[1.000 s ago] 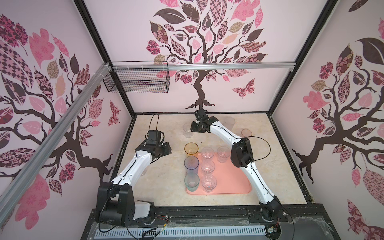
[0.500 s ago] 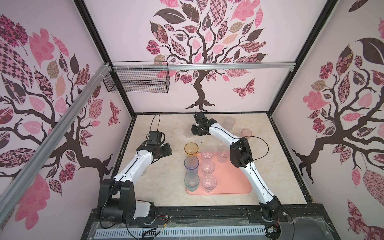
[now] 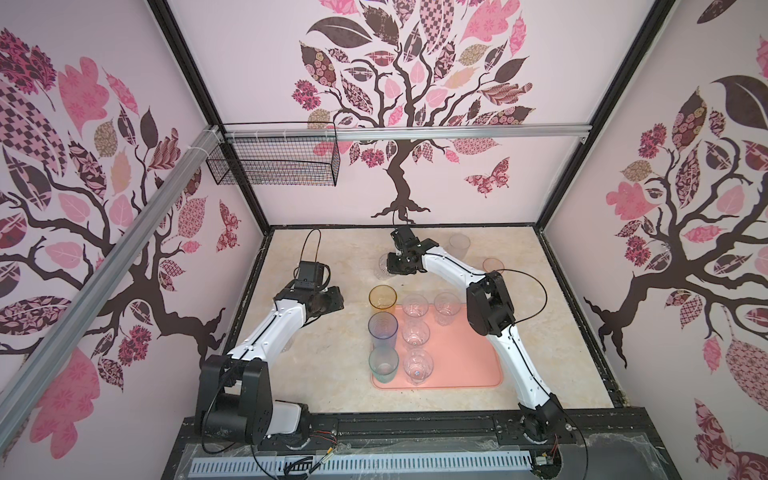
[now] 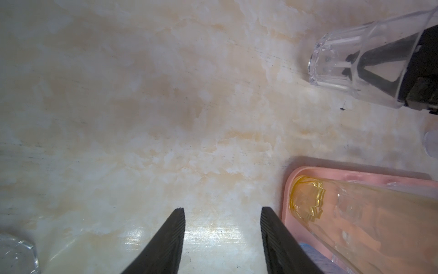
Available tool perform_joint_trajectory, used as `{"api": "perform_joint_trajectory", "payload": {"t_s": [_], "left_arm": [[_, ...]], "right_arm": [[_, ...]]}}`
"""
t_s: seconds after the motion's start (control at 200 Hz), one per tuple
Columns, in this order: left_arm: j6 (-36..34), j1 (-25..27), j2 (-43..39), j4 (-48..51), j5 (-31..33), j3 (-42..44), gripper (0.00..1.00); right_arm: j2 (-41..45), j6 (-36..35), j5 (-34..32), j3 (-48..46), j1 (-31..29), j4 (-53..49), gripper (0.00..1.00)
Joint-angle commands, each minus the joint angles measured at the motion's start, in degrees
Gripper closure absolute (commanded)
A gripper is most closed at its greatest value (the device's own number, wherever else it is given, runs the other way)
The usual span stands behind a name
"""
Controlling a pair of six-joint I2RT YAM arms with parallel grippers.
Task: Place the glasses into the tray
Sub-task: 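Grasp a clear faceted glass with the right gripper and carry it over the tray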
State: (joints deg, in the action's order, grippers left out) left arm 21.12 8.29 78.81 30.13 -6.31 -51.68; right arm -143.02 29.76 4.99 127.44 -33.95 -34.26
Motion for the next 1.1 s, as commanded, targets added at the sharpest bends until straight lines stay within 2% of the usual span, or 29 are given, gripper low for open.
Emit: {"api": "perform_joint_trajectory", "payload": {"t_s": [0.0, 0.285, 0.36, 0.49, 0.825, 1.095], "left_arm": [[-0.7, 0.2, 0.0, -0.3, 0.9, 0.9, 0.45], [-1.0, 0.2, -2.0, -0.4, 2.8, 1.0, 0.45], [-1.0, 1.0, -4.2, -0.4, 5.7, 1.1, 0.46], [-2.0, 7.1, -9.7, 0.3, 13.8, -0.3, 0.45], [-2.2, 21.2, -14.4, 7.1, 22.2, -9.0, 0.45], [-2.4, 35.0, -14.5, 6.7, 28.1, -10.9, 0.45]], "right_arm": [[8.2, -0.2, 0.8, 0.7, 0.0, 0.0, 1.00], [15.4, -1.3, 0.3, 0.0, 0.0, -3.0, 1.00], [18.7, -1.9, -0.4, -2.1, 0.0, -3.4, 1.00], [26.0, -2.9, -2.1, -9.1, 0.0, -2.1, 1.00], [40.6, -3.6, -2.6, -22.9, 0.0, -2.4, 1.00], [54.9, -6.8, -6.4, -36.8, 0.1, -10.0, 1.00]]}}
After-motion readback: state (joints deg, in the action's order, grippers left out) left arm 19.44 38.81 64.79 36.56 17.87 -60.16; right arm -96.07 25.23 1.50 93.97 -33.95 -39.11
